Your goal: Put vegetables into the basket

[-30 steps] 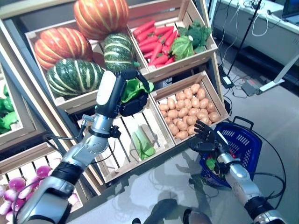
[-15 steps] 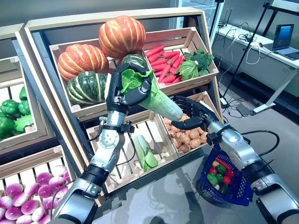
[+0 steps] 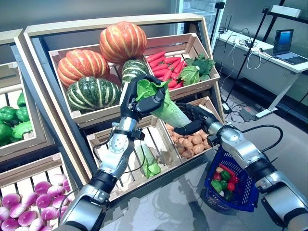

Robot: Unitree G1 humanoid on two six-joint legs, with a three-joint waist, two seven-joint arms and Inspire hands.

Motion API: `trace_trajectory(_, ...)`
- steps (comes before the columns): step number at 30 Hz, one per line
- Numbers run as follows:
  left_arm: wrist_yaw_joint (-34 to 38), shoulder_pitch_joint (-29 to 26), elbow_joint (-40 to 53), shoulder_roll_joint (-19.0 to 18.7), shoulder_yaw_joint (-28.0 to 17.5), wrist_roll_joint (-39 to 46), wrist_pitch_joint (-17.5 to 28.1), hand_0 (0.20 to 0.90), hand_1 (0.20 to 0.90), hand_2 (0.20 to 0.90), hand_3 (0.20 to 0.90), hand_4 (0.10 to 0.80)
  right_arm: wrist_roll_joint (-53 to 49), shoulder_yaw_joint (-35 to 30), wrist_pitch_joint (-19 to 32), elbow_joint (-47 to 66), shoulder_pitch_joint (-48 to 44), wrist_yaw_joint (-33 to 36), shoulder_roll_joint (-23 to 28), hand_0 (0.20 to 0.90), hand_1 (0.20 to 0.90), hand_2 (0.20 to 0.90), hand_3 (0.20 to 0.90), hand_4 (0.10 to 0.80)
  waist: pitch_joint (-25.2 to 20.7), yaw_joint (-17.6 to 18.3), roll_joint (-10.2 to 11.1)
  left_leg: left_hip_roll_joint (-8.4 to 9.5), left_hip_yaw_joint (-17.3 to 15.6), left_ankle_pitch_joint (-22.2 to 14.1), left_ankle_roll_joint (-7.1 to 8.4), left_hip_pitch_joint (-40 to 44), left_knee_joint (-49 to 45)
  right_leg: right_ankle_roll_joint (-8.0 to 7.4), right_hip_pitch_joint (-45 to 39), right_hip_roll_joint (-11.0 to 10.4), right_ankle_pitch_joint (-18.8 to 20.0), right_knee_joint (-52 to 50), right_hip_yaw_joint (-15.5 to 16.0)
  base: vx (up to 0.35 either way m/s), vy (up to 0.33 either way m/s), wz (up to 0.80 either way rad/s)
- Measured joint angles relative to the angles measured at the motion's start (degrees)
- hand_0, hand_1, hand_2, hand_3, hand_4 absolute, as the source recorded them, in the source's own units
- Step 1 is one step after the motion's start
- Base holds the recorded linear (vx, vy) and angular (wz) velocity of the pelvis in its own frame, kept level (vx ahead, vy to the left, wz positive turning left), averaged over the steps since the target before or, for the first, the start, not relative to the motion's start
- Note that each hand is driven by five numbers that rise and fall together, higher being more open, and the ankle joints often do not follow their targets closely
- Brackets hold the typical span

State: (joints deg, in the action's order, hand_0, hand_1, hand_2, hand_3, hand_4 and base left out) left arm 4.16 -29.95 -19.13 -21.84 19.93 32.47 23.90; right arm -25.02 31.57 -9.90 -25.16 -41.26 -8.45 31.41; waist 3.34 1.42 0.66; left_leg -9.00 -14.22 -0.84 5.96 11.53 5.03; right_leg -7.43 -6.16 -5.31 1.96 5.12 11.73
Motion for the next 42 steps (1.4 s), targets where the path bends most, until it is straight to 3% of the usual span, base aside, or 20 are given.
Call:
trace_trajectory(8,-0.39,0.0,0.0,1.34,0.52,1.67,-1.27,0.3,0.3,0.3,0.3,0.4,-1.77,1.32,-3.33,-4.52,-3.69,-3.65,-1.9,0.9,0.9,0.9,0.9,0.8,-0.04,-0.93,0.05,0.0,0.37,0.01,-0.01,0.38,0.0,0.01,-0.6,-0.02,0.07,0.0,0.26,0.003,0.003,0.01)
trace_trajectory(16,-2.01,-0.01,-0.12,3.26,2.64,4.41,-1.89,0.3,0.3,0.3,0.3,0.4,-7.74,2.53,-5.43,-14.22,-7.16,-8.97,-5.65,0.9,0.9,0.9,0.9,0.8,-0.24,-2.33,0.14,0.08,3.0,0.12,-0.12,0.5,-0.01,0.0,-1.54,-0.21,0.07,0.0,1.56,0.002,0.013,0.08)
trace_trajectory(17,-2.04,-0.01,-0.14,3.28,2.93,4.49,-2.0,0.3,0.3,0.3,0.3,0.4,-9.1,2.54,-5.59,-15.82,-7.62,-9.72,-6.0,0.444,0.444,0.444,0.444,0.496,-0.3,-2.5,0.16,0.09,3.07,0.14,-0.11,0.48,-0.01,0.0,-1.57,-0.22,0.07,0.0,1.58,0.003,0.014,0.04)
trace_trajectory(18,-2.04,-0.01,-0.16,3.24,3.34,5.31,-2.06,0.3,0.3,0.3,0.3,0.4,-9.38,2.54,-5.79,-17.07,-7.94,-10.81,-6.62,0.3,0.3,0.3,0.3,0.4,-0.38,-2.73,0.21,0.11,3.21,0.2,-0.11,0.44,-0.01,0.01,-1.62,-0.24,0.07,0.0,1.68,0.005,0.012,0.04)
trace_trajectory(24,-2.05,-0.16,-0.43,3.24,3.58,7.99,-2.58,0.3,0.3,0.3,0.3,0.4,-11.48,3.43,-5.9,-20.41,-8.38,-15.23,-9.03,0.3,0.3,0.3,0.3,0.4,-1.28,-2.67,0.28,0.18,4.47,0.54,-0.2,-0.05,-0.03,0.0,-1.9,-0.39,0.06,0.01,2.85,0.008,0.007,0.11)
trace_trajectory(37,-2.0,-0.16,-0.4,3.2,3.28,8.97,-4.03,0.3,0.3,0.3,0.3,0.4,-11.54,3.44,-5.87,-21.3,-8.34,-15.11,-9.35,0.3,0.3,0.3,0.3,0.4,-1.55,-2.51,0.49,0.4,4.59,0.87,-0.3,-0.11,-0.05,0.0,-1.84,-0.56,0.06,0.01,2.41,0.002,0.001,0.01)
trace_trajectory(38,-2.01,-0.16,-0.41,3.1,3.25,8.91,-4.16,0.422,0.422,0.422,0.422,0.482,-11.54,3.43,-5.87,-21.26,-8.25,-15.09,-9.28,0.3,0.3,0.3,0.3,0.4,-1.56,-2.44,0.49,0.41,4.46,0.86,-0.3,-0.11,-0.04,0.0,-1.72,-0.55,0.06,0.01,2.18,0.008,0.008,-0.05)
trace_trajectory(39,-2.02,-0.16,-0.41,3.1,3.28,8.9,-4.21,0.589,0.589,0.589,0.589,0.593,-11.54,3.44,-5.87,-21.12,-8.13,-15.09,-9.21,0.3,0.3,0.3,0.3,0.4,-1.58,-2.45,0.48,0.42,4.38,0.86,-0.3,-0.12,-0.03,0.0,-1.63,-0.53,0.06,0.01,1.73,0.011,0.006,-0.06)
trace_trajectory(40,-2.02,-0.16,-0.41,3.09,3.31,8.9,-4.45,0.9,0.9,0.9,0.9,0.8,-11.54,3.43,-5.87,-21.1,-7.98,-15.07,-9.18,0.3,0.3,0.3,0.3,0.4,-1.59,-2.43,0.47,0.44,4.37,0.86,-0.3,-0.13,0.0,0.0,-1.51,-0.53,0.07,0.01,1.35,0.011,0.003,-0.06)
trace_trajectory(42,-2.35,-0.15,-0.43,3.11,3.4,8.88,-5.16,0.9,0.9,0.9,0.9,0.8,-11.55,3.43,-5.87,-20.27,-7.15,-14.98,-8.61,0.3,0.3,0.3,0.3,0.4,-1.58,-2.37,0.47,0.46,4.3,0.86,-0.31,-0.12,0.0,-0.02,-1.46,-0.54,0.08,0.01,1.23,0.009,0.001,-0.02)
